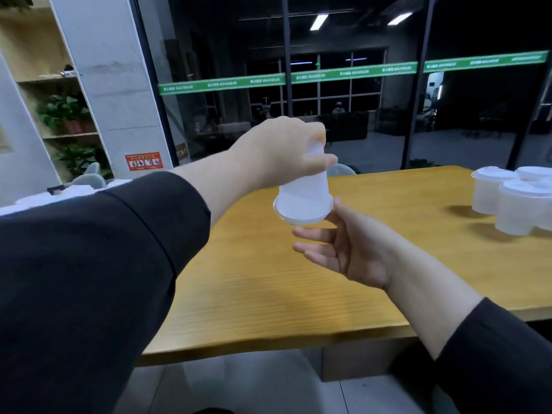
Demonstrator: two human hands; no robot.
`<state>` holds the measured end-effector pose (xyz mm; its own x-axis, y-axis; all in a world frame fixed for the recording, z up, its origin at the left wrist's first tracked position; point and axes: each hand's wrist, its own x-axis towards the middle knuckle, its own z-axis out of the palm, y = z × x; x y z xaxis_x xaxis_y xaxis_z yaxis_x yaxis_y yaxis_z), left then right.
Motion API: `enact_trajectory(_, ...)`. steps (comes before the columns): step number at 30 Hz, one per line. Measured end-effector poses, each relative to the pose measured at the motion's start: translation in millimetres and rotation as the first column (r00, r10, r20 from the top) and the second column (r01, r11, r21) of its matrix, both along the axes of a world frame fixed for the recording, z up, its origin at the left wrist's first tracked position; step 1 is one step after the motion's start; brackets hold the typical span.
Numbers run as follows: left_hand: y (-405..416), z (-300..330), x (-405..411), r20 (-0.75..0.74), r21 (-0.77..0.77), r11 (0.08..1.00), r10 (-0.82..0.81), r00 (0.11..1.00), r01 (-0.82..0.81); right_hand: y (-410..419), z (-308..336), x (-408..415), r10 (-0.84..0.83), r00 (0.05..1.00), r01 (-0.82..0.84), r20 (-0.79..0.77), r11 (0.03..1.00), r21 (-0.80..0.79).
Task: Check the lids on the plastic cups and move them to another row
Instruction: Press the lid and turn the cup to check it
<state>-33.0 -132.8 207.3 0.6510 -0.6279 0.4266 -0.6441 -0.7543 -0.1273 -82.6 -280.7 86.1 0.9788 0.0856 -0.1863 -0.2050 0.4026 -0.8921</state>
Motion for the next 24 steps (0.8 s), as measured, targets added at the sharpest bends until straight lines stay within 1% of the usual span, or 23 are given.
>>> enact_trajectory(2, -3.9, -21.9, 3.6, 0.023, -0.149, 0.987, -0.064, 0.998, 0.067, -12.6, 5.2, 2.9, -0.046, 0.999, 0.046, -0.001, 0.998, 0.052)
enact_trajectory(4, -12.0, -46.1, 6.1, -0.028, -0.317, 0.941, -0.136, 0.990, 0.120, -27.4, 7.9, 7.1, -0.129, 0.992, 0.129, -0.005, 0.986, 0.107)
enact_trajectory(6, -29.5, -68.6, 4.9, -0.144, -0.447, 0.888, -0.195, 0.970, 0.112, -44.7, 8.2, 9.6, -0.267, 0.964, 0.264, 0.001, 0.951, 0.159)
enact_trajectory(7, -41.6, -78.9, 3.6, -0.230, -0.511, 0.855, -0.237, 0.944, 0.090, -54.2, 8.0, 9.0, -0.329, 0.944, 0.321, 0.013, 0.930, 0.179)
enact_trajectory(8, -55.3, -88.2, 1.7, -0.318, -0.580, 0.812, -0.295, 0.901, 0.061, -63.7, 7.3, 8.4, -0.380, 0.925, 0.369, 0.030, 0.912, 0.182)
enact_trajectory(9, -70.1, -97.4, -0.9, -0.401, -0.642, 0.766, -0.367, 0.839, 0.028, -73.9, 6.3, 6.3, -0.418, 0.906, 0.405, 0.057, 0.900, 0.164)
enact_trajectory(11, -101.8, -116.8, -2.5, -0.506, -0.733, 0.679, -0.499, 0.703, -0.045, -96.0, -0.5, 2.2, -0.484, 0.866, 0.479, 0.122, 0.875, 0.076)
enact_trajectory(12, -118.4, -125.9, -4.1, -0.541, -0.752, 0.653, -0.542, 0.643, -0.083, -107.2, -4.8, -0.5, -0.514, 0.844, 0.517, 0.154, 0.856, 0.023)
enact_trajectory(14, -150.0, -139.4, -8.5, -0.606, -0.753, 0.640, -0.581, 0.544, -0.155, -131.1, -15.1, -4.8, -0.583, 0.789, 0.603, 0.193, 0.796, -0.059)
enact_trajectory(15, -165.1, -144.1, -9.3, -0.617, -0.759, 0.627, -0.609, 0.498, -0.174, -143.0, -19.9, -7.6, -0.617, 0.759, 0.644, 0.210, 0.759, -0.098)
enact_trajectory(17, -195.5, -153.8, -10.6, -0.631, -0.774, 0.585, -0.682, 0.371, -0.240, -166.1, -29.2, -13.6, -0.657, 0.708, 0.704, 0.257, 0.685, -0.187)
enact_trajectory(19, -220.0, -159.8, -10.6, -0.632, -0.769, 0.552, -0.730, 0.259, -0.323, -186.8, -38.1, -18.4, -0.670, 0.689, 0.724, 0.277, 0.649, -0.232)
enact_trajectory(21, -238.6, -165.7, -6.9, -0.630, -0.757, 0.536, -0.749, 0.203, -0.374, -204.7, -44.8, -20.0, -0.647, 0.707, 0.707, 0.287, 0.665, -0.243)
enact_trajectory(24, -260.3, -175.3, 7.8, -0.634, -0.733, 0.524, -0.757, 0.159, -0.434, -228.2, -57.1, -12.3, -0.611, 0.733, 0.678, 0.299, 0.693, -0.245)
